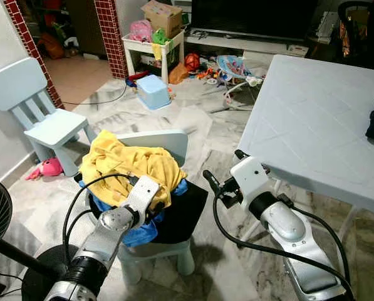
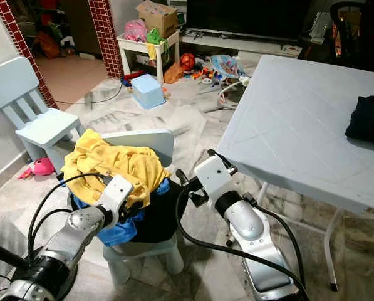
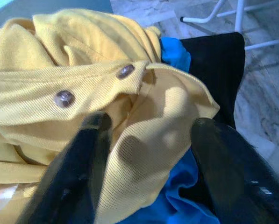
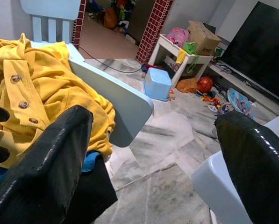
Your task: Hang hanger
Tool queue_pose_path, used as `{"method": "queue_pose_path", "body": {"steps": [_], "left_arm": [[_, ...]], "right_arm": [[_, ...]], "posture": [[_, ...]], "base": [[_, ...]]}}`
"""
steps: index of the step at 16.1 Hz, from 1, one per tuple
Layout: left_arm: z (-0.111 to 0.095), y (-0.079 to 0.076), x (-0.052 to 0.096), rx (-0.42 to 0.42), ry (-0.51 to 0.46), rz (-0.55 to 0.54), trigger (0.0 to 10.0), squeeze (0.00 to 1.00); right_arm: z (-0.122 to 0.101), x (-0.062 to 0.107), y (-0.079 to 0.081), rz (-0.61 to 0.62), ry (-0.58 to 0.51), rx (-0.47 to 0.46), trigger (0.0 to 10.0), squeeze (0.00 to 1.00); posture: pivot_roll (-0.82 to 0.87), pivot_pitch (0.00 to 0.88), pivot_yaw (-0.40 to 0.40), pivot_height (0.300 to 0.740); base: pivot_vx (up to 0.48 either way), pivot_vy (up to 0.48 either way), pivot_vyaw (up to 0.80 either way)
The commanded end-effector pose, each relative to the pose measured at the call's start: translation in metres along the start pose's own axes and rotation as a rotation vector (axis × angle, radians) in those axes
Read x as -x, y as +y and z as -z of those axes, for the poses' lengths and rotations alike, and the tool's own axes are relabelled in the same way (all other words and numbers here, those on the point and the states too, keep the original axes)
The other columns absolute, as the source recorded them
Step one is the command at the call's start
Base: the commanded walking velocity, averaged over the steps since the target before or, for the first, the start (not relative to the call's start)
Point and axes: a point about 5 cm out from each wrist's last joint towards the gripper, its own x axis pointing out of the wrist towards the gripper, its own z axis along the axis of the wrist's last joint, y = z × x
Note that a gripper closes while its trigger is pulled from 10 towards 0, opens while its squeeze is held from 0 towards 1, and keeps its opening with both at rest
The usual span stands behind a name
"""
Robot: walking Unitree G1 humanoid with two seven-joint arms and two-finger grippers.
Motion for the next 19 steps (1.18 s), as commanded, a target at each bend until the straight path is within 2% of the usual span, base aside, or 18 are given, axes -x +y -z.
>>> {"method": "queue_pose_path", "body": {"steps": [1, 2, 4, 8, 9, 13, 15, 19], "left_arm": [[-0.003, 0.002, -0.002, -0.014, -0.005, 0.0, 10.0, 1.0], [0.0, 0.0, -0.004, -0.055, 0.014, 0.014, 10.0, 1.0], [0.003, -0.001, -0.005, -0.06, 0.022, 0.022, 10.0, 1.0], [0.012, 0.005, -0.005, -0.126, 0.072, 0.007, 10.0, 1.0], [0.014, 0.006, -0.005, -0.111, 0.073, 0.005, 0.0, 0.0], [0.016, 0.01, -0.006, -0.1, 0.073, -0.003, 0.0, 0.0], [0.016, 0.01, -0.007, -0.107, 0.072, -0.003, 0.0, 0.0], [0.016, 0.009, -0.009, -0.105, 0.065, 0.003, 0.0, 0.0]], "right_arm": [[0.0, 0.0, -0.001, 0.002, 0.006, 0.004, 10.0, 0.0], [0.0, 0.0, -0.001, 0.002, 0.007, 0.005, 10.0, 0.0], [0.0, 0.0, -0.001, 0.003, 0.008, 0.006, 10.0, 0.0], [0.001, 0.001, 0.001, -0.004, 0.012, 0.006, 10.0, 0.0], [0.001, 0.001, 0.001, -0.007, 0.01, 0.009, 10.0, 0.0], [0.001, 0.001, 0.002, -0.025, 0.014, 0.006, 10.0, 0.0], [0.001, 0.003, 0.008, -0.107, 0.021, -0.019, 10.0, 0.0], [0.014, 0.015, 0.018, -0.294, 0.122, 0.015, 10.0, 0.0]], "posture": [[-0.18, 0.0, 0.006, 0.74], [-0.18, 0.0, 0.006, 0.74], [-0.18, 0.0, 0.009, 0.74], [-0.19, 0.0, 0.012, 0.74], [-0.19, 0.0, 0.012, 0.74], [-0.19, 0.0, 0.012, 0.74], [-0.2, 0.0, 0.012, 0.74], [-0.2, 0.0, 0.011, 0.74]], "base": [[0.0, 0.0, 0.0], [0.0, 0.0, 0.0], [0.0, 0.0, 0.0], [0.0, 0.0, 0.0], [0.0, 0.0, 0.0], [0.0, 0.0, 0.0], [0.0, 0.0, 0.0], [0.0, 0.0, 0.0]]}}
